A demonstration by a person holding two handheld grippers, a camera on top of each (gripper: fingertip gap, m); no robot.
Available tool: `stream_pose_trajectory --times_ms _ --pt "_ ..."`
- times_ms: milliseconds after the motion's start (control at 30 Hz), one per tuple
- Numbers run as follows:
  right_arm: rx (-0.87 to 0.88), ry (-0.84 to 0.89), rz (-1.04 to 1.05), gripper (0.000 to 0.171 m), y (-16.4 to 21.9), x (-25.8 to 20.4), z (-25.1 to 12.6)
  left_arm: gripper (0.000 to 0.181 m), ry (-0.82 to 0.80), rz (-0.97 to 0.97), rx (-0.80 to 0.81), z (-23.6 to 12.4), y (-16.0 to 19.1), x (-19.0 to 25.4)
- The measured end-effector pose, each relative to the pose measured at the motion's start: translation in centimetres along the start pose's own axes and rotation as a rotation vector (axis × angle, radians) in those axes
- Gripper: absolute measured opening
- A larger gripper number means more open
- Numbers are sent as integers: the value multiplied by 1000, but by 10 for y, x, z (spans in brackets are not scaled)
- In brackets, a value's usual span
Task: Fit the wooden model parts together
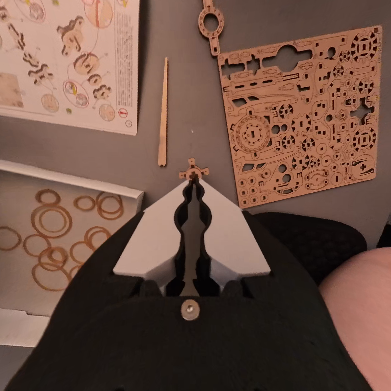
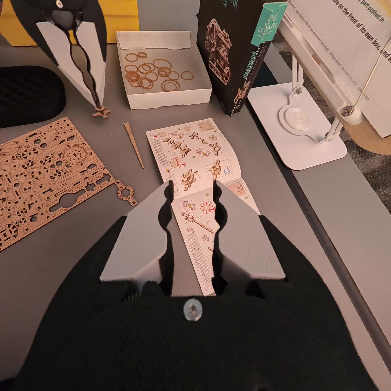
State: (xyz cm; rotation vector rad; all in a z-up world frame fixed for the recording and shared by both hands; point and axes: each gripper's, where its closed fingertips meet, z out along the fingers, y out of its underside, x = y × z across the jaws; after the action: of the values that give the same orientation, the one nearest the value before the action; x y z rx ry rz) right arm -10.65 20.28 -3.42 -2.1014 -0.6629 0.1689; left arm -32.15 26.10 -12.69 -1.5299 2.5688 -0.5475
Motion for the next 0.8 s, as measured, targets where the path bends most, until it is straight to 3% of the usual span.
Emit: stream_pose_trajectory --times_ms 167,600,800 --pt "-5 -22 -4 36 2 -5 8 1 9 104 -78 16 -16 12" --pt "-7 -135 -9 36 13 -19 31 1 -25 123 -141 30 -18 4" --pt "105 -378 -89 42 4 -63 30 6 -16 118 -143 34 -19 5"
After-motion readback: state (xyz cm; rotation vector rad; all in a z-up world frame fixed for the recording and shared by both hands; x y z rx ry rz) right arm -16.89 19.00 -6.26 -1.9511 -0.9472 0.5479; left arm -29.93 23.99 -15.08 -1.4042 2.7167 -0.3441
